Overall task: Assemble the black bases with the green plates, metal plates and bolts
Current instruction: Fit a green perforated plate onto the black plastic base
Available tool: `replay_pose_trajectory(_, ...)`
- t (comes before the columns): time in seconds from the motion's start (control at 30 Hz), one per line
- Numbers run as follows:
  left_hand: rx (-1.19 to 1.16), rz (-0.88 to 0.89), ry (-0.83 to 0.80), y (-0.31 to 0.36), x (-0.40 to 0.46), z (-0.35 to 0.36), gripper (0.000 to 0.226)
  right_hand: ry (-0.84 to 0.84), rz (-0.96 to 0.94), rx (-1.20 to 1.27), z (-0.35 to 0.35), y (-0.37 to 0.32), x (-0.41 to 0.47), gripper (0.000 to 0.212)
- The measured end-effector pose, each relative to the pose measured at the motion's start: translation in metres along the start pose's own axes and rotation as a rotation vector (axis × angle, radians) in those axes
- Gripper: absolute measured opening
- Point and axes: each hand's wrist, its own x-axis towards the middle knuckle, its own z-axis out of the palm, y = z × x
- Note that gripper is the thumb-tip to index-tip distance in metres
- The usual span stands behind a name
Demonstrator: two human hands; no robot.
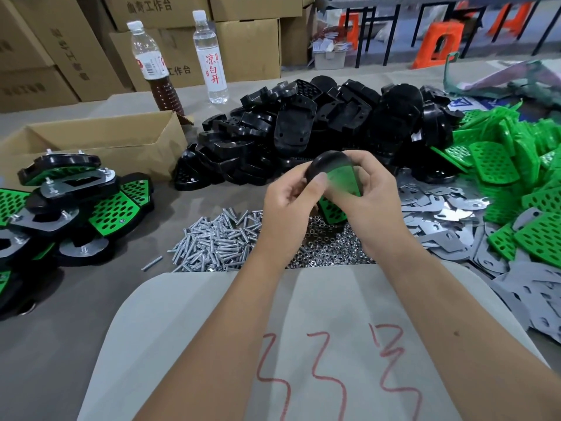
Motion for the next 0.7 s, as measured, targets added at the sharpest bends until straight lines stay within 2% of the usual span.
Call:
replay_pose_trajectory(0.13, 0.065, -0.004, 0.086, -0.005, 0.003, -0.002, 0.019, -0.029, 0.040, -0.074, 0.003, 0.002, 0.002, 0.038)
replay_pose_trajectory(0.2, 0.087, -0.013, 0.128, -0.008, 0.005, -0.003, 0.017, 0.063, 0.063, -0.237, 0.005, 0.003, 0.002, 0.046)
replay_pose_trajectory(0.3, 0.120, 0.015, 0.164, -0.010, 0.009, -0.001, 0.022, 0.278, -0.075, -0.505, 0.012, 0.000, -0.009, 0.039)
replay_pose_trajectory(0.4, 0.088, 0.008, 0.206, -0.009, 0.010, -0.001, 0.015, 0.269, -0.215, -0.608, 0.019, -0.007, -0.022, 0.027)
replay_pose_trajectory(0.47, 0.037, -0.021, 0.269, -0.007, 0.011, -0.004, 0.012, 0.174, -0.308, -0.687, 0.021, -0.012, -0.027, 0.021)
replay_pose_trajectory(0.53, -0.015, -0.058, 0.343, -0.007, 0.013, -0.008, 0.014, -0.057, -0.406, -0.806, 0.025, -0.016, -0.033, 0.022)
replay_pose_trajectory(0.63, -0.119, -0.146, 0.414, -0.006, 0.015, -0.012, 0.015, -0.403, -0.363, -1.083, 0.032, -0.017, -0.042, 0.009)
replay_pose_trajectory(0.7, -0.151, -0.187, 0.430, -0.005, 0.015, -0.014, 0.018, -0.485, -0.321, -1.161, 0.033, -0.018, -0.042, 0.005)
